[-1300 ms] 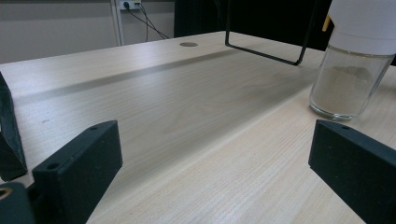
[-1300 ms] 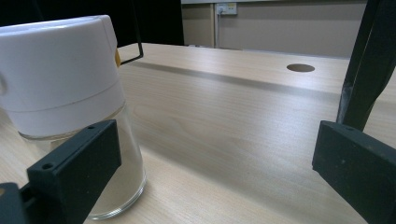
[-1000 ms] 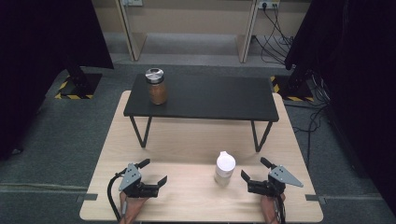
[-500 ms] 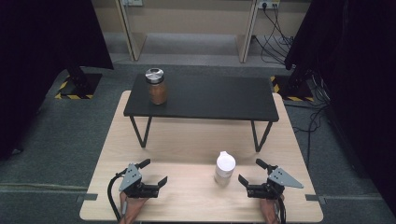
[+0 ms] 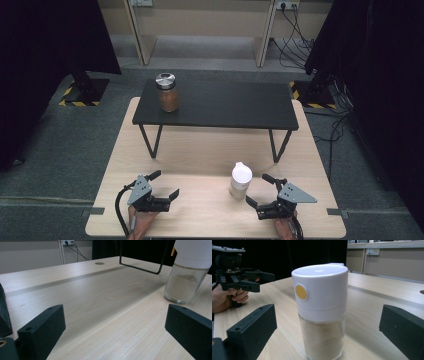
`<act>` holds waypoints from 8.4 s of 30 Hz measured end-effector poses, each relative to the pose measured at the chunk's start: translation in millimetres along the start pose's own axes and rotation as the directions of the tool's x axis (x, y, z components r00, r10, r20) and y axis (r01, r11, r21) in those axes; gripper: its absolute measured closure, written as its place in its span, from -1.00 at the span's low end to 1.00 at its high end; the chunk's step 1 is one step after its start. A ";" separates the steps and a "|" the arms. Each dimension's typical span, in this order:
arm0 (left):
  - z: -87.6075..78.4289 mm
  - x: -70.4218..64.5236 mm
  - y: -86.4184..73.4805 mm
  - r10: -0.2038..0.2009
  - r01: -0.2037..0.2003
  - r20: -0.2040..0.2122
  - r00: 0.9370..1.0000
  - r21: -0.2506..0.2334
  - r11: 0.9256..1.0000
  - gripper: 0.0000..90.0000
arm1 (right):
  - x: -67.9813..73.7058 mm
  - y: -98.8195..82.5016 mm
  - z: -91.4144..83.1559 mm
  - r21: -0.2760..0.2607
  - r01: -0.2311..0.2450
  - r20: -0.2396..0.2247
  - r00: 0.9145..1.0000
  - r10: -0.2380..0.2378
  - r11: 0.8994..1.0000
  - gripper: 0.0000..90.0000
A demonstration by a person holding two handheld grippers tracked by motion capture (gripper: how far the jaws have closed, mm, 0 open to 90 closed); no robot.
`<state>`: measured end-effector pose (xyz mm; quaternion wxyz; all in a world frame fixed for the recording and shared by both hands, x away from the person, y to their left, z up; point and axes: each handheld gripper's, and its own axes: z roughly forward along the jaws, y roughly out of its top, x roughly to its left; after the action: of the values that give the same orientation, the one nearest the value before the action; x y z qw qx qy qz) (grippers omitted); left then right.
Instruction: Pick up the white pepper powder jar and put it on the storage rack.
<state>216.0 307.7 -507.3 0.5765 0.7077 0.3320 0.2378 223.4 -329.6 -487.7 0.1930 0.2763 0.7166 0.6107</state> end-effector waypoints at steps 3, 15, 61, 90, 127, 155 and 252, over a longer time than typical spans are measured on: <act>0.1 0.0 0.3 0.002 -0.002 0.001 1.000 0.002 1.000 -0.94 | 3.2 -0.1 4.6 -0.002 -0.005 0.008 1.000 0.005 1.000 -0.97; 0.1 -0.2 0.3 0.004 -0.004 0.000 1.000 0.002 1.000 -0.94 | 16.5 -6.3 23.2 -0.029 -0.046 0.018 0.999 0.046 0.999 -0.97; 0.2 -0.1 0.4 -0.002 0.002 0.000 1.000 0.003 1.000 -0.94 | 44.8 14.6 56.6 0.074 0.002 0.158 0.987 -0.014 0.997 -0.34; 0.1 0.1 0.3 -0.006 0.006 0.000 1.000 0.002 1.000 -0.94 | 46.0 45.0 43.4 0.054 -0.005 0.182 0.983 -0.005 0.999 -0.32; 0.4 0.1 0.2 -0.007 0.007 0.002 1.000 0.001 1.000 -0.94 | 18.7 208.2 37.9 0.046 0.002 0.180 0.984 -0.010 0.999 -0.32; 0.5 0.3 0.4 -0.009 0.009 0.001 1.000 0.002 1.000 -0.94 | -7.4 256.9 81.4 0.033 -0.072 0.374 0.926 0.054 0.997 -0.32; 0.2 0.1 0.5 -0.014 0.014 -0.001 1.000 0.003 1.000 -0.94 | -40.0 252.8 115.0 0.022 -0.109 0.479 0.873 0.086 0.994 -1.00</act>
<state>216.3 307.5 -506.9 0.5769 0.7062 0.3375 0.2336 365.4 -240.8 -262.6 0.3259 0.4586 0.6465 0.5152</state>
